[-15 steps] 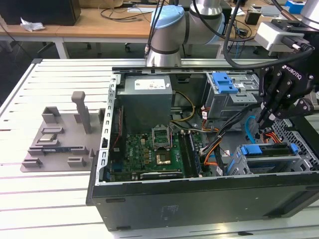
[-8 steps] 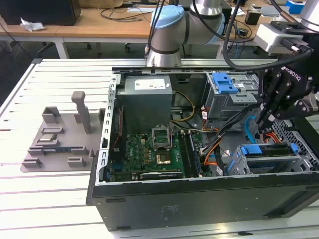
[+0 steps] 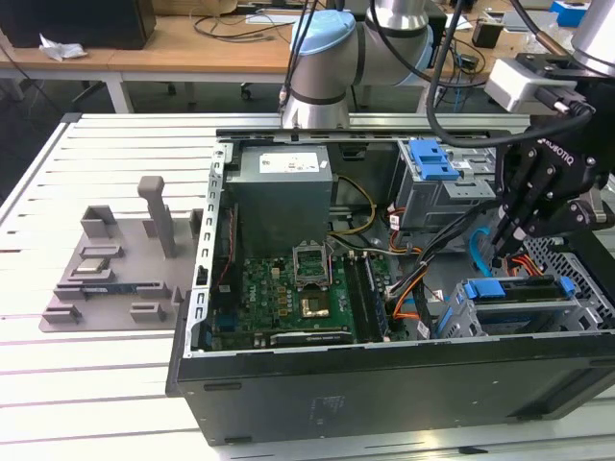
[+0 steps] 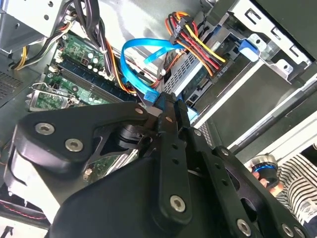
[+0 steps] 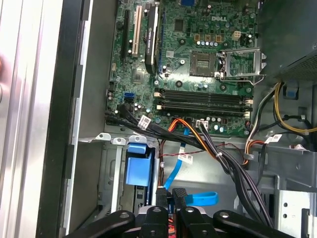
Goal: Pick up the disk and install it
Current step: 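Insert the second disk wire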
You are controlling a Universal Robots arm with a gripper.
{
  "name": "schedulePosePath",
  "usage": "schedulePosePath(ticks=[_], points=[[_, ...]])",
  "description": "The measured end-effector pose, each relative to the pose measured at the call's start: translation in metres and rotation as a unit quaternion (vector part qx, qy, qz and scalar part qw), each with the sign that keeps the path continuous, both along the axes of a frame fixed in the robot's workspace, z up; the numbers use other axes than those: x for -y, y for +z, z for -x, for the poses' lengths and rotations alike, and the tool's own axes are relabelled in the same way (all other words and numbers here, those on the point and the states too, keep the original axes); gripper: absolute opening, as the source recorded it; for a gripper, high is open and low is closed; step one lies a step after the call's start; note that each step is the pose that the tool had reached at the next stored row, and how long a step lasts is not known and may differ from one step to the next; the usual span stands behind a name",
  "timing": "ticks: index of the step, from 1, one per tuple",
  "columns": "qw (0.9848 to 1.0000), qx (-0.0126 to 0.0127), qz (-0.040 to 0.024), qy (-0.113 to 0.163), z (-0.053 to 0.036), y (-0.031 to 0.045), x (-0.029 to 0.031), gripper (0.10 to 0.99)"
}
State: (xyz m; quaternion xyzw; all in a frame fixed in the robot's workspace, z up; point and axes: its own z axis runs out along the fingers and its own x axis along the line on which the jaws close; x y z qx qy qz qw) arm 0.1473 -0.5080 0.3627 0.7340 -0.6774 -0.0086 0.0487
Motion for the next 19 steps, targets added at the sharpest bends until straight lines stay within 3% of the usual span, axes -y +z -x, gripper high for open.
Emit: schedulePosePath(ticks=[19], points=[[1.0000,0.0000,0.0000,0.000,0.0000,-0.0164,0.0000,0.161]])
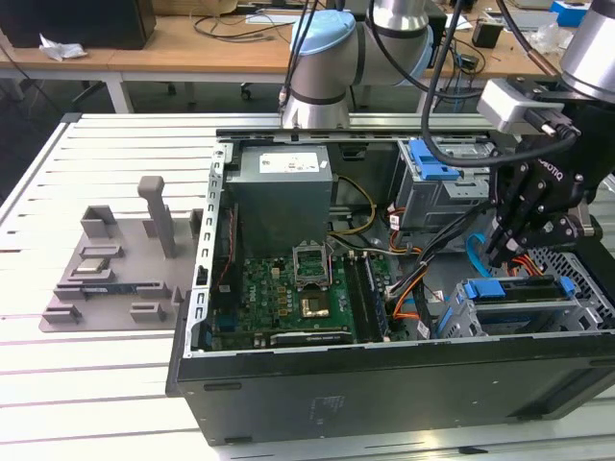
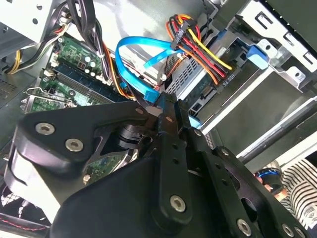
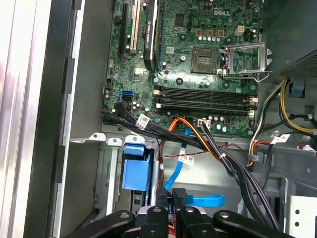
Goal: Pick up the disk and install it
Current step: 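Insert the second disk wire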
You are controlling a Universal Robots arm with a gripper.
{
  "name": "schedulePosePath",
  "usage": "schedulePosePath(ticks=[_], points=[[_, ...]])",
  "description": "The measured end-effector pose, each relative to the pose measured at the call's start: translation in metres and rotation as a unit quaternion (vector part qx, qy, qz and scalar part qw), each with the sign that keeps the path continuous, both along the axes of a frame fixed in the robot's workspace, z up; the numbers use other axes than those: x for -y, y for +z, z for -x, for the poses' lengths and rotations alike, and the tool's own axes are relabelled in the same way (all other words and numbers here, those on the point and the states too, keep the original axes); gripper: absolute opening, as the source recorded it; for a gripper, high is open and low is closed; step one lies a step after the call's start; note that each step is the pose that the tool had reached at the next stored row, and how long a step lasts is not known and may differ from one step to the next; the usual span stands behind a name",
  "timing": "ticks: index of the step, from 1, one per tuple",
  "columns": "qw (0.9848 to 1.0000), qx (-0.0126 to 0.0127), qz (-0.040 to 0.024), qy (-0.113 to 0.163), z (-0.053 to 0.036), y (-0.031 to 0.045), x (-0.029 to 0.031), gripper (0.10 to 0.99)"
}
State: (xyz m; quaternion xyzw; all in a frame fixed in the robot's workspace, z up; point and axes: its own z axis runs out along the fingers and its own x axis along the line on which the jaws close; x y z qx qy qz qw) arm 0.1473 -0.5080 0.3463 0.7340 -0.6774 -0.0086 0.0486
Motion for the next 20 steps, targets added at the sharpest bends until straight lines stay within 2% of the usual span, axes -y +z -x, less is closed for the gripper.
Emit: schedulePosePath(ticks=[11,20], points=[[1.0000,0.0000,0.0000,0.000,0.0000,-0.0093,0.0000,0.161],[1.0000,0.0000,0.0000,0.000,-0.0002,-0.0131,0.0002,0.161]])
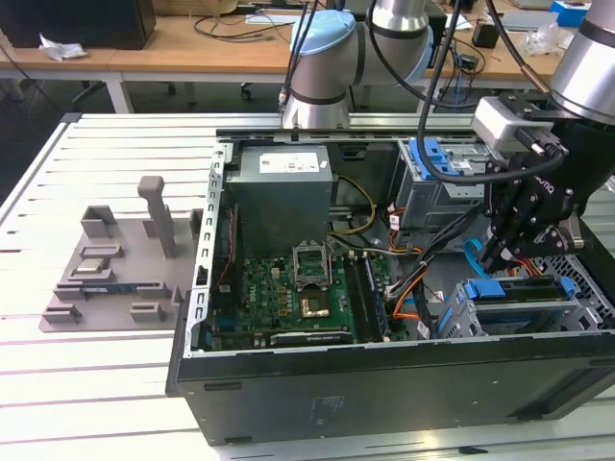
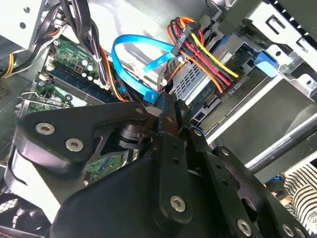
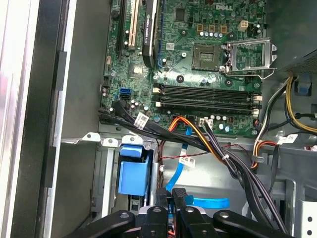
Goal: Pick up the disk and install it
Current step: 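Insert the second disk wire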
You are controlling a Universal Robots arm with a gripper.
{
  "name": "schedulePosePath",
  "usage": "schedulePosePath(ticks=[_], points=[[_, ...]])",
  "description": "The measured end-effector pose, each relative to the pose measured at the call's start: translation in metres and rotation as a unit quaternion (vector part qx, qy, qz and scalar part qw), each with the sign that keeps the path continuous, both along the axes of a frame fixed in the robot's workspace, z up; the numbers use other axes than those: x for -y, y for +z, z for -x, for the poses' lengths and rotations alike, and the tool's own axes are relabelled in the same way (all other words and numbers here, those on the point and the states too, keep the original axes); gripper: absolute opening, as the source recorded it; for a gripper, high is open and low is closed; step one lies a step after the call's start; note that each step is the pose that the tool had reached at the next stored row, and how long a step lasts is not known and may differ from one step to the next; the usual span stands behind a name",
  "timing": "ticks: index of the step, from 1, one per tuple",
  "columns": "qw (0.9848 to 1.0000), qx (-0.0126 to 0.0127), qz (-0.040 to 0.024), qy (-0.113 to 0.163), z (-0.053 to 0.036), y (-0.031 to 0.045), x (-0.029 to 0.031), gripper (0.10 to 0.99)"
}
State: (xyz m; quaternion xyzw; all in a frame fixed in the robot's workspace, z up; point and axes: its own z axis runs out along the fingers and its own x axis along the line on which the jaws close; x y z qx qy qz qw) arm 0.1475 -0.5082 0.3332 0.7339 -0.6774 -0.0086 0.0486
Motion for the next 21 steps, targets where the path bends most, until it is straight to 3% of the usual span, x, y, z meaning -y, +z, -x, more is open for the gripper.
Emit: schedulePosePath(ticks=[5,7,10,14,16,19,21], points=[[1.0000,0.0000,0.0001,0.000,-0.0096,0.0005,-0.0001,0.161],[1.0000,0.0000,0.0000,0.000,-0.0099,0.0062,0.0000,0.161],[1.0000,0.0000,0.0001,0.000,-0.0101,0.0207,0.0000,0.161],[1.0000,0.0000,0.0000,0.000,-0.0100,0.0217,0.0003,0.161],[1.0000,0.0000,0.0000,0.000,-0.0111,0.0215,0.0162,0.161],[1.0000,-0.0001,0.0000,0.000,-0.0150,0.0207,0.0271,0.161],[1.0000,-0.0001,-0.0002,0.000,-0.0178,0.0194,0.0273,0.161]])
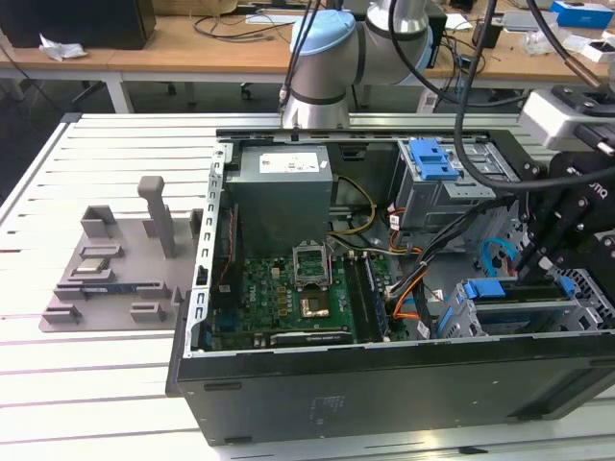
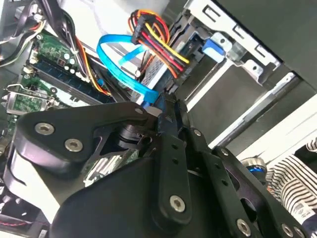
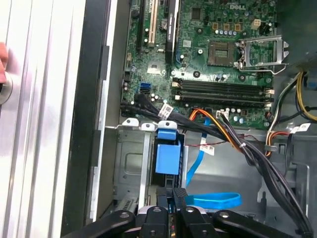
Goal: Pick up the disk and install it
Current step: 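Insert the second disk wire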
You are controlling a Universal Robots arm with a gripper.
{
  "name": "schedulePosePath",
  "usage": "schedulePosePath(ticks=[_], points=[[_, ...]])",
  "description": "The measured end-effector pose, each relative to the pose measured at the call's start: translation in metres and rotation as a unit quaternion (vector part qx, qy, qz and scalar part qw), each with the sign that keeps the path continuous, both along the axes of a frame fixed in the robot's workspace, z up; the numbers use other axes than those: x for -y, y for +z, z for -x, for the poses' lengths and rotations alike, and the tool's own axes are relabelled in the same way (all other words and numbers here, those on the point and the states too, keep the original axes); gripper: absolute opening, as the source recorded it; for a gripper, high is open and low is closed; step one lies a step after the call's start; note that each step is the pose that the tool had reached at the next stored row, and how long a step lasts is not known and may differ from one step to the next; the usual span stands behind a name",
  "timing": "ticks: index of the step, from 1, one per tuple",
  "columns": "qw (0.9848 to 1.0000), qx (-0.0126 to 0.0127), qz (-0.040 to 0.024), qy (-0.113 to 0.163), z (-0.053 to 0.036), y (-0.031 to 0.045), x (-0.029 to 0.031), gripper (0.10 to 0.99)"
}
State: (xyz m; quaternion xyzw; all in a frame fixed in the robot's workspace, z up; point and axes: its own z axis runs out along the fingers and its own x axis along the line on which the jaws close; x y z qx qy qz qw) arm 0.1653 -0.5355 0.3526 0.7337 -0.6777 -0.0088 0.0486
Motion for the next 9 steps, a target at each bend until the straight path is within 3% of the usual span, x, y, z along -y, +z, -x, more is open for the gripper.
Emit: schedulePosePath(ticks=[3,9], points=[[1.0000,-0.0002,-0.0005,0.000,-0.0046,-0.0032,0.0001,0.161],[1.0000,-0.0001,-0.0070,0.000,-0.0050,-0.0058,0.0001,0.161]])
